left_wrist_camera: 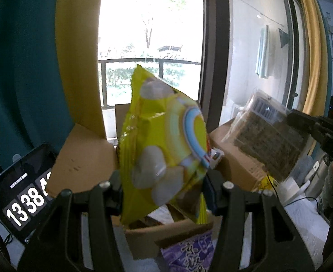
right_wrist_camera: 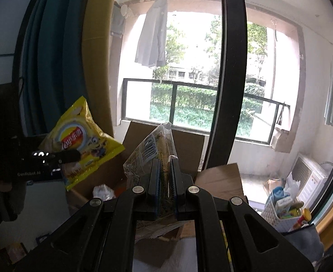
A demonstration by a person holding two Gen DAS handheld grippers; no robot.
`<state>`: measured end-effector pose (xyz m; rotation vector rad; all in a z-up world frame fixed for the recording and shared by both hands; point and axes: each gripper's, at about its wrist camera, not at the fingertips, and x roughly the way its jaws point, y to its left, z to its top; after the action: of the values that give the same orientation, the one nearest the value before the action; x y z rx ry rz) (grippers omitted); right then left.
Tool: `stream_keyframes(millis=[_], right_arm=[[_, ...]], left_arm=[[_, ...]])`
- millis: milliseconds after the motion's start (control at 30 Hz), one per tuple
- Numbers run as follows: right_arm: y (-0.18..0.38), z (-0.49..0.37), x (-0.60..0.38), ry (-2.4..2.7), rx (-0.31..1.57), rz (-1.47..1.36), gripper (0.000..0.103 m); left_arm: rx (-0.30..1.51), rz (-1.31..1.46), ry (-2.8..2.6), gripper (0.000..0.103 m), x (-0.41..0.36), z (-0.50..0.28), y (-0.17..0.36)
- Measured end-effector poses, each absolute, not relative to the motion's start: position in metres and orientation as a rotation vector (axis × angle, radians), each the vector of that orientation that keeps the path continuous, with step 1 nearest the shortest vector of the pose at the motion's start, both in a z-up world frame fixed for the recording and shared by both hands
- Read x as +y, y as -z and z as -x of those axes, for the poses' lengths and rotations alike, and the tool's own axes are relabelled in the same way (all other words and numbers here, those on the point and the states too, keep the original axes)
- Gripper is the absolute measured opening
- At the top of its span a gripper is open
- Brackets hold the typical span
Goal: Organize snacks
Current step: 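Lift the yellow chip bag and cracker package and carry them toward the box, then open the left tool over the box while the right tool releases the cracker package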
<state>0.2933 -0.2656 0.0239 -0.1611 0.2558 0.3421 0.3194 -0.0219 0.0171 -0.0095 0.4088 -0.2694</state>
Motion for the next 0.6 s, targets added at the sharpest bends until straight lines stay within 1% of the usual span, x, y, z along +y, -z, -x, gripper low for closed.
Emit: stream_keyframes(millis=[133, 300, 400, 467, 533, 600], right_arm=[[-0.02, -0.309, -0.261, -0.34, 0.26, 0.136, 0.009], [-0.011, -0.325, -0.25, -0.303, 0.267, 0.174, 0.009], [-0.005, -0.333, -0.248, -0.268, 0.271, 0.182, 0.01], [-0.001, -0.341, -0.245, -0.236, 0.287, 0.194, 0.01], [0.002, -0.347, -0.244, -0.235, 0.323, 0.188, 0.012], [0.004, -0.349, -0.247, -0.237, 0.337, 0.166, 0.024]], left_arm=[[0.431, 0.031, 0.272, 0.054, -0.024, -0.338, -0.012], [0.467, 0.047, 0.27, 0.054, -0.027, -0.359, -0.002], [0.488, 0.063, 0.271, 0.056, -0.028, -0.371, 0.003], [0.506, 0.079, 0.264, 0.06, -0.028, -0.377, 0.005], [0.508, 0.093, 0.254, 0.071, -0.026, -0.38, 0.007], [0.507, 0.1, 0.258, 0.075, -0.025, -0.38, 0.007]])
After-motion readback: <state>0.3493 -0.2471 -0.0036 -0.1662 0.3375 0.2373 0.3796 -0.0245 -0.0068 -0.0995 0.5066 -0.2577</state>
